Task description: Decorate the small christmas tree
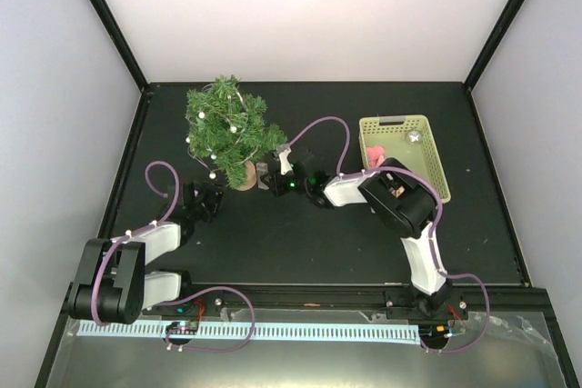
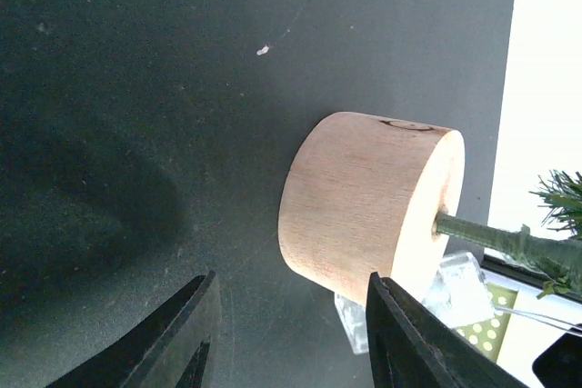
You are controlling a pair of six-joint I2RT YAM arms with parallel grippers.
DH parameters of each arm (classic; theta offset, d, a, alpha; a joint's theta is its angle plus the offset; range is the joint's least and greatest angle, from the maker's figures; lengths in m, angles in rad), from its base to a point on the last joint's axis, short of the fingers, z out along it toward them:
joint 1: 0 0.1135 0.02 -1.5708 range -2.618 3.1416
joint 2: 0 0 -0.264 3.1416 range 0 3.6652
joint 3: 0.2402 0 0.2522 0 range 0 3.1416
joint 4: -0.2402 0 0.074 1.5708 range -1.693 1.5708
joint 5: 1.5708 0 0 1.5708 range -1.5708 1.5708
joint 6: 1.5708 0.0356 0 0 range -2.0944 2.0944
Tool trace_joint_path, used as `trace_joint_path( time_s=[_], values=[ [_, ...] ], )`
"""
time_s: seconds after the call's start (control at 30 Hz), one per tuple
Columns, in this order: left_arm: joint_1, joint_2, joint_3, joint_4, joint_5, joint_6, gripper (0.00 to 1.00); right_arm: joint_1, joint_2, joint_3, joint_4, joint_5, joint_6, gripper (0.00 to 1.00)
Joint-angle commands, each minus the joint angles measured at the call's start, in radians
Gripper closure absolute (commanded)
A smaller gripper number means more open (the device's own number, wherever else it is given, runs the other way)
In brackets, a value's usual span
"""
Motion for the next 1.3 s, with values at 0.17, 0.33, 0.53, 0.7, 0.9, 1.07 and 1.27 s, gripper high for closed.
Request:
trace_joint_path(
  time_s=[0.17,0.33,0.53,0.7,0.9,1.07,1.27],
  values=[
    [0.006,0.055,0.058,0.055,-0.007,0.044,0.54,-0.003,-0.217,-0.105,0.032,-0.131,0.191,0.91],
    [0.006,0.088,0.072,0.059,-0.014,0.068,0.54,-0.002,-0.327,-0.179,0.046,-0.147,0.339,0.9],
    [0.007,0.081,0.062,0.068,-0.002,0.072,0.54,-0.003,-0.425,-0.208,0.04,-0.186,0.41,0.89],
    [0.006,0.045,0.051,0.05,-0.025,0.09,0.54,-0.001,-0.501,-0.254,0.081,-0.201,0.495,0.86],
    [0.006,0.036,0.047,0.05,-0.028,0.094,0.54,0.0,-0.569,-0.291,0.123,-0.197,0.598,0.83],
    [0.007,0.05,0.046,0.057,-0.023,0.094,0.54,0.015,-0.585,-0.284,0.13,-0.204,0.647,0.83],
    [0.007,0.055,0.041,0.069,-0.022,0.094,0.54,0.051,-0.594,-0.281,0.152,-0.206,0.684,0.83]
  ],
)
